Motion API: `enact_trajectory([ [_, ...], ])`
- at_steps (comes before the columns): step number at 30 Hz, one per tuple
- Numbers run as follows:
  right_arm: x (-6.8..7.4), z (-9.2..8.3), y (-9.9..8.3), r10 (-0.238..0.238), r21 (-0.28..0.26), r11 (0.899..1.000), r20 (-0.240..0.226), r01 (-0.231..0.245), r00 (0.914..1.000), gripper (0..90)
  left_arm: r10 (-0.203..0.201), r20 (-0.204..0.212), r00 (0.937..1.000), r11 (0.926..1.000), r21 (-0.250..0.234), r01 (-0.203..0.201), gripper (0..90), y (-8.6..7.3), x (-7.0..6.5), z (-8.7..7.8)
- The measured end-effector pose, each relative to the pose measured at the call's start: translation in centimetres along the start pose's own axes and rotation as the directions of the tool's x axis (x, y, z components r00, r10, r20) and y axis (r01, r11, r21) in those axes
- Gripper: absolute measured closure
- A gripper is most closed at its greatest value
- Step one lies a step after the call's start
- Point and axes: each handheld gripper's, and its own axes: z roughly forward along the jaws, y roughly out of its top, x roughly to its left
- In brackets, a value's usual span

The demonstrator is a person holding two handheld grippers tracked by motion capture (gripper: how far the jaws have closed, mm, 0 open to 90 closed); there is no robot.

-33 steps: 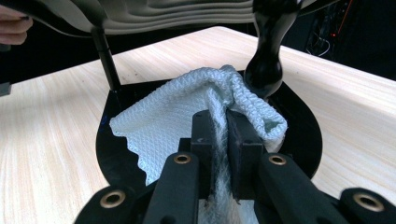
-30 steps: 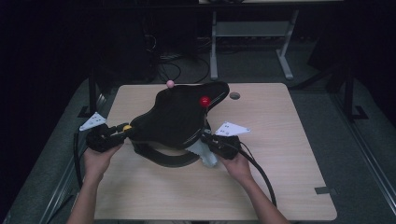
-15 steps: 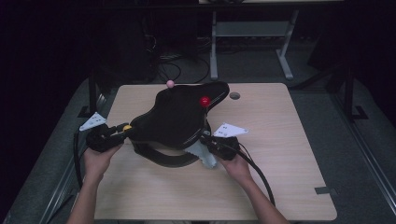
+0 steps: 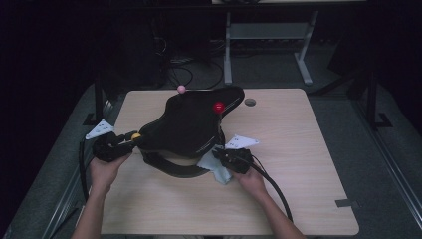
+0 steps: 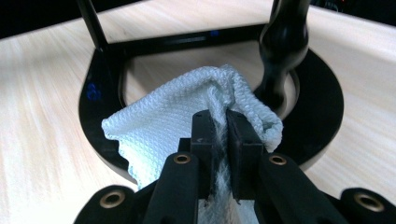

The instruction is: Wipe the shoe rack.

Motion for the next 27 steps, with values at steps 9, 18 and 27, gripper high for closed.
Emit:
enact_trajectory([
  [9,0.0,0.8,-0.3,0.003,0.039,0.999,0.011,-0.003,0.9999,81.7,0.000,0.001,1.0000,1.0000,0.000,0.000,59.9,0.0,0.0,0.0],
  [18,0.2,1.3,-0.4,0.011,0.047,0.999,0.011,-0.011,0.9999,81.7,0.002,0.000,1.0000,1.0000,0.001,-0.002,59.9,0.0,0.0,0.1],
  [27,0.1,1.7,-0.4,0.009,0.073,0.997,-0.015,-0.008,0.9998,81.6,0.004,0.008,1.0000,1.0000,0.002,-0.004,60.0,0.0,0.0,0.1],
])
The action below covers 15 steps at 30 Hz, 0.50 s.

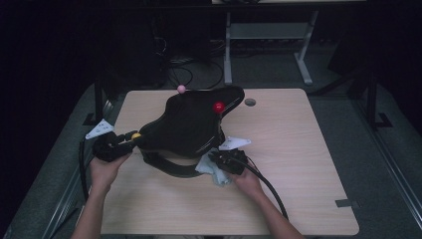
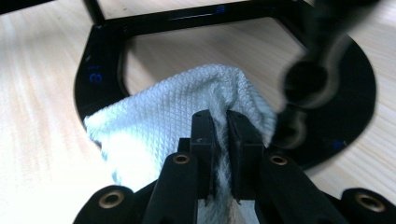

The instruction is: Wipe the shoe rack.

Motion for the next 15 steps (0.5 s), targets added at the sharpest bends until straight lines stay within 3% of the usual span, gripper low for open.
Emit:
enact_trajectory([
  [2,0.1,0.1,0.0,0.002,0.002,1.000,0.008,-0.002,1.0000,81.5,0.003,-0.008,1.0000,1.0000,-0.001,-0.003,59.9,0.0,-0.1,0.1],
  [5,1.4,0.6,-0.1,-0.016,0.005,1.000,-0.031,0.016,0.9994,81.4,0.000,-0.005,1.0000,1.0000,-0.003,0.000,59.9,0.0,0.0,0.1],
  [7,1.5,0.6,-0.1,-0.028,0.006,1.000,-0.033,0.028,0.9991,81.5,0.000,-0.005,1.0000,1.0000,-0.002,0.000,59.9,0.0,0.0,0.1],
  [15,0.4,-0.4,-0.3,-0.023,0.031,0.999,-0.015,0.023,0.9996,81.7,-0.001,-0.010,1.0000,1.0000,-0.002,0.001,59.9,0.0,0.0,0.1],
])
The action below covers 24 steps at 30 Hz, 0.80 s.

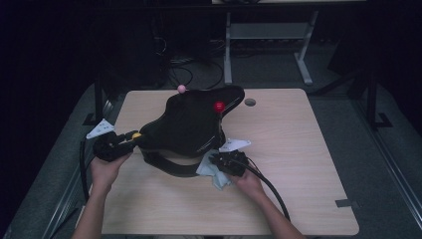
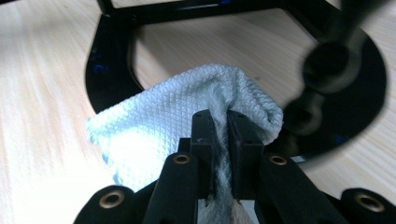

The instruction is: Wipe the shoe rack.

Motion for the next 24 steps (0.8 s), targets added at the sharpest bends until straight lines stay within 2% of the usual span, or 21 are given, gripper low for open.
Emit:
enact_trajectory([
  [9,-1.9,-2.3,-1.5,0.038,0.034,0.999,0.064,-0.040,0.9973,81.8,-0.001,-0.009,1.0000,1.0000,-0.001,0.001,59.8,0.1,0.2,0.2],
  [13,-3.1,-3.6,-1.9,0.088,0.002,0.996,0.091,-0.089,0.9919,81.8,-0.008,-0.021,0.9998,1.0000,-0.005,0.007,59.7,0.2,0.3,0.3],
  [14,-3.7,-4.3,-1.5,0.109,-0.035,0.994,0.101,-0.106,0.9889,81.8,-0.009,-0.021,0.9997,0.9999,-0.005,0.009,59.7,0.2,0.4,0.3],
  [15,-3.7,-4.3,-1.5,0.109,-0.035,0.994,0.101,-0.106,0.9889,81.8,-0.008,-0.023,0.9997,1.0000,-0.004,0.008,59.7,0.2,0.4,0.4],
  [16,-4.1,-5.0,-0.6,0.122,-0.083,0.990,0.100,-0.113,0.9876,81.8,-0.013,-0.028,0.9995,0.9999,-0.004,0.012,59.7,0.3,0.5,0.4],
  [17,-4.1,-5.0,-0.6,0.122,-0.083,0.990,0.100,-0.113,0.9876,81.8,-0.013,-0.028,0.9995,0.9999,-0.004,0.012,59.7,0.3,0.5,0.4],
  [18,-4.1,-5.1,0.3,0.112,-0.115,0.988,0.098,-0.101,0.9889,81.8,-0.012,-0.029,0.9995,0.9999,-0.002,0.012,59.6,0.3,0.5,0.5],
  [21,-4.1,-4.8,0.8,0.108,-0.114,0.989,0.089,-0.098,0.9901,81.8,-0.012,-0.032,0.9994,0.9999,-0.002,0.012,59.6,0.4,0.5,0.5],
  [24,-4.0,-3.2,0.9,0.105,-0.073,0.992,0.076,-0.099,0.9916,81.7,-0.010,-0.033,0.9994,0.9999,0.003,0.010,59.6,0.4,0.6,0.5],
])
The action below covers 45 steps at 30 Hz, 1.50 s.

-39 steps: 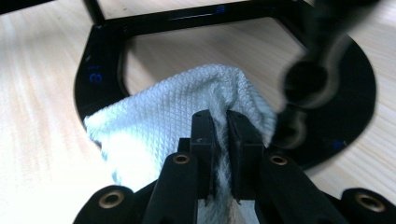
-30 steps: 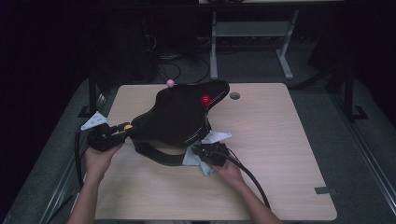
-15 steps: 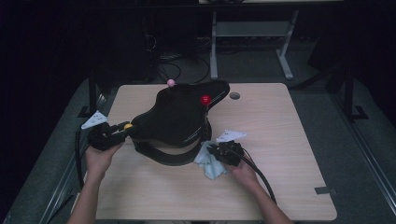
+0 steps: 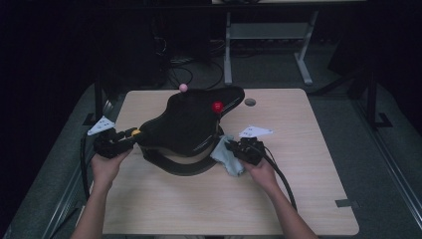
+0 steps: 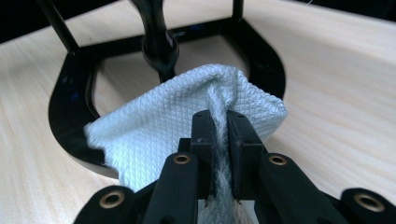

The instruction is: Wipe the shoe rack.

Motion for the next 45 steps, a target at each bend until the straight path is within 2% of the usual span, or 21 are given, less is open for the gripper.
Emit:
enact_trajectory([
  [3,0.0,0.7,-0.3,0.004,0.020,1.000,-0.008,-0.003,1.0000,81.7,-0.001,0.000,1.0000,1.0000,-0.002,0.001,59.7,0.0,0.1,0.0],
  [4,0.0,1.5,-0.8,0.002,0.064,0.998,-0.008,-0.002,1.0000,81.7,-0.001,0.000,1.0000,1.0000,-0.004,0.001,59.7,0.0,0.1,0.0],
  [6,0.0,2.0,-1.0,0.003,0.076,0.997,-0.014,-0.002,0.9999,81.7,-0.004,0.000,1.0000,1.0000,-0.006,0.004,59.7,0.0,0.2,0.1],
  [9,-0.1,1.8,-0.7,0.002,0.058,0.998,-0.016,-0.001,0.9999,81.7,-0.003,0.001,1.0000,1.0000,-0.007,0.003,59.7,0.0,0.2,0.1],
  [10,-0.1,1.3,-0.1,-0.006,0.014,1.000,-0.025,0.007,0.9997,81.7,-0.003,0.000,1.0000,0.9999,-0.011,0.003,59.8,0.0,0.2,0.2],
  [12,0.0,1.1,0.2,-0.008,-0.006,1.000,-0.032,0.007,0.9994,81.7,-0.007,0.000,1.0000,0.9999,-0.012,0.007,59.8,0.0,0.2,0.2],
  [14,0.1,1.2,0.1,-0.011,0.008,1.000,-0.034,0.012,0.9994,81.8,-0.008,0.000,1.0000,0.9999,-0.012,0.008,59.8,0.0,0.3,0.2],
  [15,0.2,1.6,-0.2,-0.012,0.039,0.999,-0.041,0.014,0.9991,82.1,-0.008,0.000,1.0000,0.9999,-0.013,0.008,59.8,0.0,0.3,0.2],
  [16,0.3,1.9,-0.5,-0.015,0.046,0.999,-0.031,0.016,0.9994,82.1,-0.010,0.003,0.9999,0.9999,-0.014,0.010,59.8,0.0,0.3,0.3],
  [18,-0.2,1.9,-0.7,0.007,0.043,0.999,-0.047,-0.005,0.9989,82.0,-0.007,0.008,0.9999,0.9999,-0.016,0.007,59.9,0.0,0.4,0.3],
  [23,0.1,1.3,-0.3,-0.022,0.047,0.999,-0.054,0.025,0.9983,82.0,-0.002,0.016,0.9999,0.9998,-0.021,0.003,59.9,0.1,0.2,0.8],
  [32,-1.5,-0.9,-1.2,-0.019,0.059,0.998,-0.035,0.021,0.9992,82.0,0.027,0.052,0.9983,0.9996,-0.006,-0.027,59.9,1.2,-1.5,3.4],
  [36,-2.8,-2.1,-2.2,0.014,0.039,0.999,-0.011,-0.014,0.9998,82.0,0.044,0.067,0.9968,0.9990,0.003,-0.044,59.9,2.0,-2.5,5.1],
  [37,-2.8,-2.1,-2.2,0.014,0.039,0.999,-0.011,-0.014,0.9998,82.0,0.044,0.067,0.9968,0.9990,0.003,-0.044,59.8,2.0,-2.5,5.1],
  [40,-3.5,-2.9,-2.6,0.033,0.035,0.999,0.012,-0.033,0.9994,82.0,0.055,0.082,0.9951,0.9983,0.016,-0.056,59.7,2.9,-2.8,6.7],
  [45,-3.8,-3.1,-2.8,0.049,0.029,0.998,0.018,-0.049,0.9986,82.0,0.053,0.100,0.9935,0.9981,0.027,-0.056,58.9,3.3,-2.6,6.9],
])
